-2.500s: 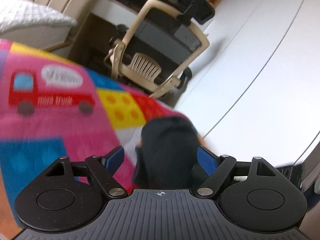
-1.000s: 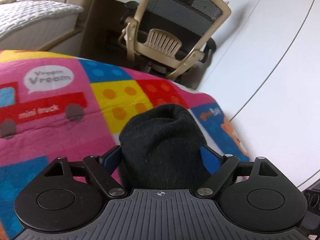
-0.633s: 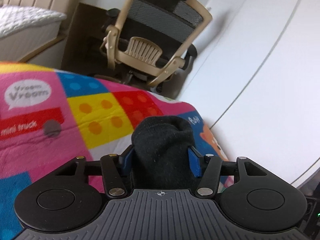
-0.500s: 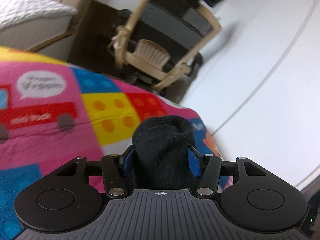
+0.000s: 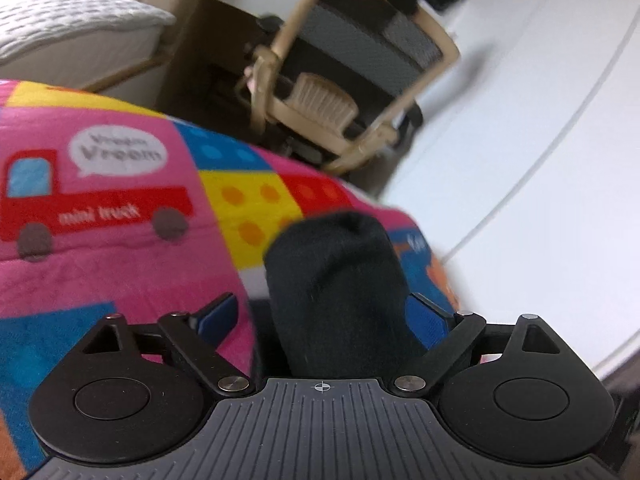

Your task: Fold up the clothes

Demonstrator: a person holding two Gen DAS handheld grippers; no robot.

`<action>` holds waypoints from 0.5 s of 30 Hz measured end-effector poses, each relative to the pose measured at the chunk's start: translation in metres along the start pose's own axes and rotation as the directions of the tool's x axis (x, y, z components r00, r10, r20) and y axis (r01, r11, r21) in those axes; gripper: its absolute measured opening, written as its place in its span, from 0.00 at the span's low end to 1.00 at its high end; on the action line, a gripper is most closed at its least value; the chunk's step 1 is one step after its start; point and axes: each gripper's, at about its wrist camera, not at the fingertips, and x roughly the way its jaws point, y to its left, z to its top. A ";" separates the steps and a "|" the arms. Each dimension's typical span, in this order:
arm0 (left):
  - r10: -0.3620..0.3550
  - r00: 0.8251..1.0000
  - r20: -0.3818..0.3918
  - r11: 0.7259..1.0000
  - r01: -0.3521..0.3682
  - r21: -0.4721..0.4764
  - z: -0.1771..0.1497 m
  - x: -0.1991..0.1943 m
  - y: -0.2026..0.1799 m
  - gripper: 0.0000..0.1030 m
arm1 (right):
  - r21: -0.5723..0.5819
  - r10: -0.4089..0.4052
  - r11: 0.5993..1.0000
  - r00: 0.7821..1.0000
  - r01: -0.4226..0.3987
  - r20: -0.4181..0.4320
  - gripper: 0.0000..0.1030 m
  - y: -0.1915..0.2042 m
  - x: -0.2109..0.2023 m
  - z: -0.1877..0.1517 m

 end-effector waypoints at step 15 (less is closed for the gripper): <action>-0.041 0.997 -0.067 0.996 0.046 0.077 -0.011 0.036 -0.019 0.92 | 0.004 0.003 1.000 1.000 -0.003 0.019 1.00 -0.002 -0.002 0.001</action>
